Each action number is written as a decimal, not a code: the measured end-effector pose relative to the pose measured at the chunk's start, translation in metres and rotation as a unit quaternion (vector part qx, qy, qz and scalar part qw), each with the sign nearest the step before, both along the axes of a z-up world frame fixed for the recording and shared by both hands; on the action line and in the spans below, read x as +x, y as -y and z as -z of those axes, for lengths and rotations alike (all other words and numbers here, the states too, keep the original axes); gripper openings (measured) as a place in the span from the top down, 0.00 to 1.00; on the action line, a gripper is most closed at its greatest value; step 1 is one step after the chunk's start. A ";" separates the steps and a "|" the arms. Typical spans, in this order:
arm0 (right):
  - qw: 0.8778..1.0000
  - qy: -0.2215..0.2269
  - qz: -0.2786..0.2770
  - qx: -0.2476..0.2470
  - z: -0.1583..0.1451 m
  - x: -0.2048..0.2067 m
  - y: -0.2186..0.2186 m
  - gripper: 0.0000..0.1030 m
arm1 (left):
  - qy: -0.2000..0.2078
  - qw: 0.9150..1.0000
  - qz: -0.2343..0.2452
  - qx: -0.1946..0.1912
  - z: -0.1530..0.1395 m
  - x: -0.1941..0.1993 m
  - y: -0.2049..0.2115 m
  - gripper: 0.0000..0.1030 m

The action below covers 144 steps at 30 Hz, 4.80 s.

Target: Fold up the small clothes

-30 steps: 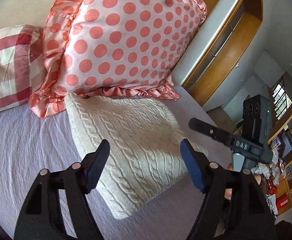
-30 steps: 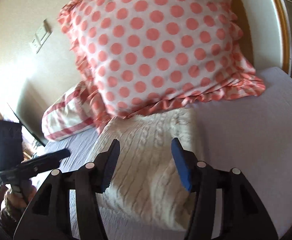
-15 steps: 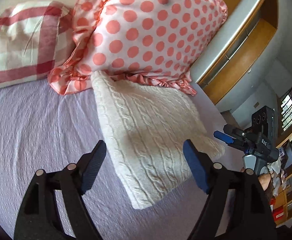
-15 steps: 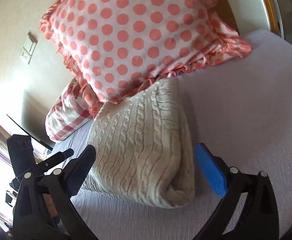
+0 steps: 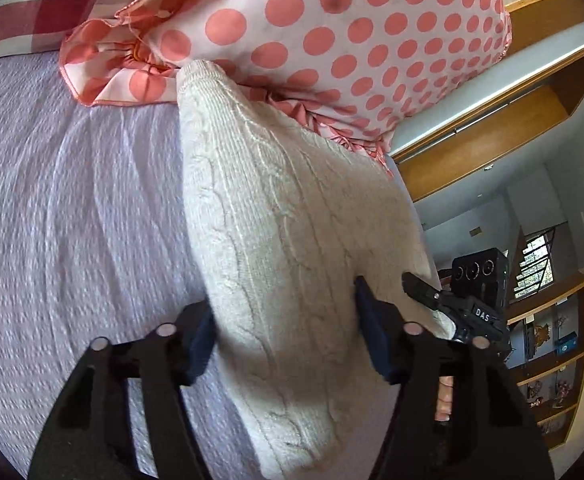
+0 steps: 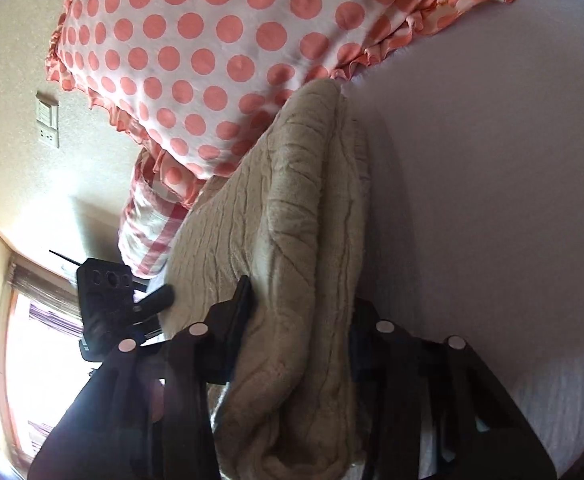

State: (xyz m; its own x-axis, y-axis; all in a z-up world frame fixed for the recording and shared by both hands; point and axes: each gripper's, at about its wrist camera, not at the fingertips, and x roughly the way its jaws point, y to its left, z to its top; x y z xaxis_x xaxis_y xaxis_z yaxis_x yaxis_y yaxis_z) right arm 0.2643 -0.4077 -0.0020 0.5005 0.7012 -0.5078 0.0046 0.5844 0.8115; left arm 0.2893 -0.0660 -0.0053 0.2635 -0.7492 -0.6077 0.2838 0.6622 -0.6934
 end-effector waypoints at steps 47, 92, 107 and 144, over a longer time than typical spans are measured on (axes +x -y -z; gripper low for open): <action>0.895 0.042 -0.054 -0.441 -0.037 -0.116 -0.212 0.01 | 0.115 0.919 -0.099 0.365 -0.007 -0.161 -0.099 0.02; 0.900 0.036 -0.049 -0.433 -0.035 -0.115 -0.209 0.01 | 0.117 0.919 -0.103 0.363 -0.006 -0.162 -0.100 0.02; 0.900 0.036 -0.049 -0.432 -0.035 -0.115 -0.209 0.01 | 0.116 0.919 -0.103 0.363 -0.006 -0.163 -0.099 0.02; 0.900 0.036 -0.049 -0.432 -0.035 -0.115 -0.209 0.01 | 0.069 0.921 -0.073 0.377 -0.007 -0.147 -0.099 0.02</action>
